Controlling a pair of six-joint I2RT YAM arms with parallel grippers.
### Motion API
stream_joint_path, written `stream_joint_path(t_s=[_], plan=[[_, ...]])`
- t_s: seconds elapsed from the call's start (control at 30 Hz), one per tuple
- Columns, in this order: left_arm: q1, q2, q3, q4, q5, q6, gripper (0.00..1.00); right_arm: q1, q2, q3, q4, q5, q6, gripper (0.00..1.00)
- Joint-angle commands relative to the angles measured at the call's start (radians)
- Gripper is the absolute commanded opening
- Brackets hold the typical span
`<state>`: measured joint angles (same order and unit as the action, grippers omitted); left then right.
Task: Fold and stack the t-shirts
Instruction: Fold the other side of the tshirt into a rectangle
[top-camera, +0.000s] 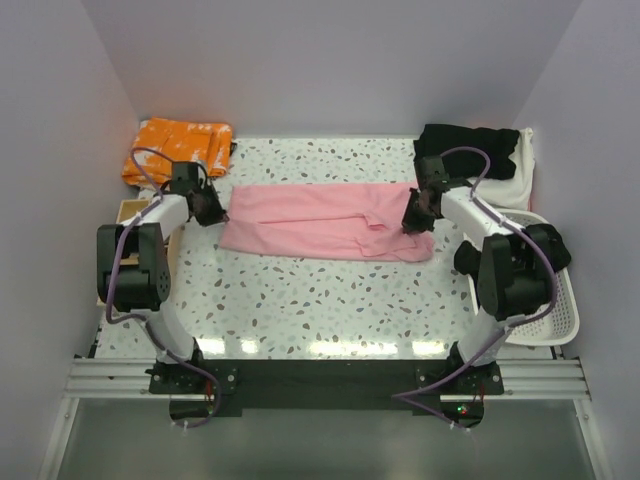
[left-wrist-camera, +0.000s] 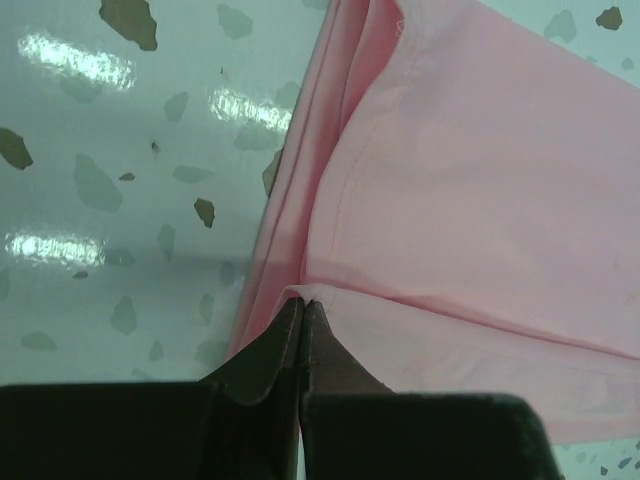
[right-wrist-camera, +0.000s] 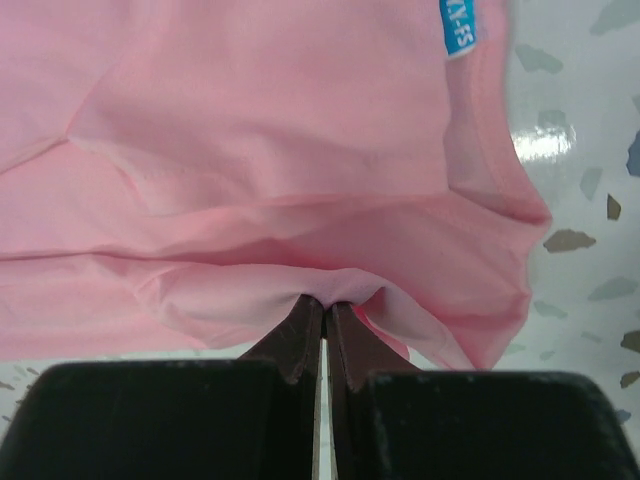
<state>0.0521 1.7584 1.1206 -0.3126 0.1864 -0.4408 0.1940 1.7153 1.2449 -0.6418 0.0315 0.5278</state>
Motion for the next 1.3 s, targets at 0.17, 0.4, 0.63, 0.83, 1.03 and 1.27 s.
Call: stream_joint_path(t_s=[0.17, 0.4, 0.63, 0.83, 1.03, 1.27], plan=[[0.006, 0.128, 0.119, 0.106, 0.022, -0.015, 0.01, -0.022, 0.173, 0.194, 0.047, -0.030, -0.054, 0.03], [0.005, 0.115, 0.117, 0.115, -0.065, -0.013, 1.00, -0.022, 0.202, 0.263, 0.077, 0.008, -0.077, 0.28], [0.006, 0.035, 0.087, 0.128, -0.067, -0.003, 1.00, -0.024, 0.089, 0.133, 0.117, -0.027, -0.084, 0.35], [-0.001, -0.011, 0.061, 0.155, 0.022, -0.001, 1.00, 0.001, -0.022, 0.015, 0.097, -0.142, -0.077, 0.35], [-0.043, -0.011, 0.068, 0.181, 0.094, 0.008, 1.00, 0.090, -0.062, -0.045, 0.097, -0.128, -0.051, 0.38], [-0.113, 0.013, 0.073, 0.205, 0.143, 0.002, 1.00, 0.114, -0.080, -0.065, 0.088, -0.080, -0.040, 0.41]])
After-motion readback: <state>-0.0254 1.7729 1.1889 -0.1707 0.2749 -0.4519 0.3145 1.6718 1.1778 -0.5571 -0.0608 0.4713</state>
